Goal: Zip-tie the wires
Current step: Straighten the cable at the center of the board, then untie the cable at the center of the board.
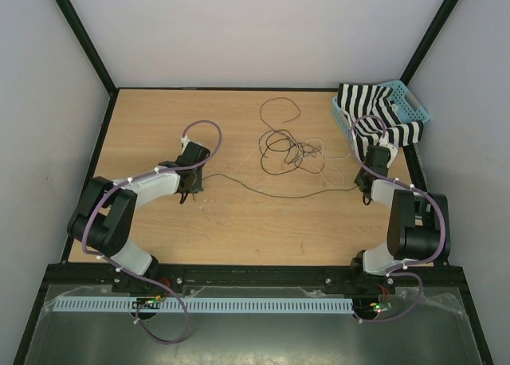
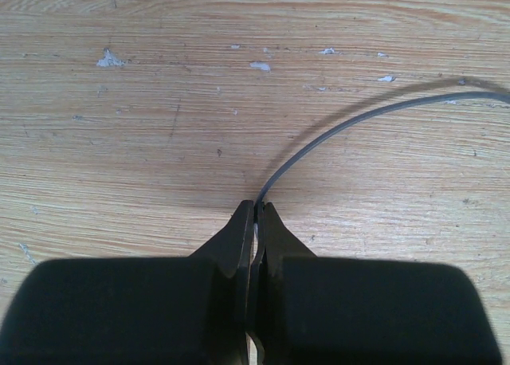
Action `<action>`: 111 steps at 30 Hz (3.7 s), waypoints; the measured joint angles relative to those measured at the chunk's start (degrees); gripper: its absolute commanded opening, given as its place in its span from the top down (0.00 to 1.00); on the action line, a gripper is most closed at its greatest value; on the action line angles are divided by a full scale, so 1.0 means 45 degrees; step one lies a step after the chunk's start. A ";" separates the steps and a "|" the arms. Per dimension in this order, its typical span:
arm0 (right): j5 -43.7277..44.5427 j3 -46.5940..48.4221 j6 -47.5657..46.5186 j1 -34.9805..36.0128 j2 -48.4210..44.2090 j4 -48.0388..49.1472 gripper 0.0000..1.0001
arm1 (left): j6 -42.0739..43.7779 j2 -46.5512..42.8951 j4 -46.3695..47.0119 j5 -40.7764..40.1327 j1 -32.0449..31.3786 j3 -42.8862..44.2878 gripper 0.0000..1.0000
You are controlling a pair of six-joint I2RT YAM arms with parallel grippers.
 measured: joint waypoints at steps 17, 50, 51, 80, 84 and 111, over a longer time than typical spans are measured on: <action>-0.3633 0.0937 0.0330 -0.0010 -0.1438 -0.1044 0.30 | 0.0262 0.0282 -0.0699 0.0612 -0.0136 0.0656 0.41; -0.6717 0.3070 0.1579 0.3157 -0.0437 -0.0845 0.48 | 0.0641 -0.6810 -0.1647 0.2259 0.0311 0.1554 0.01; -0.6683 0.3070 0.1685 0.3181 -0.0350 -0.0840 0.48 | 0.0665 -0.6829 -0.1642 0.2293 0.0311 0.1554 0.01; -0.5678 0.6834 0.1933 0.3837 0.1443 -0.0821 1.00 | 0.1180 -0.6489 -0.1676 0.3395 0.0311 0.1855 0.01; -0.5610 0.7796 0.1559 0.3837 0.0767 -0.1064 1.00 | 0.1321 -0.6688 -0.1632 0.3575 0.0311 0.1953 0.01; -0.6999 1.3440 0.0500 0.3740 0.0301 -0.2759 1.00 | 0.1472 -0.1617 0.3657 0.9267 0.0034 0.6411 0.12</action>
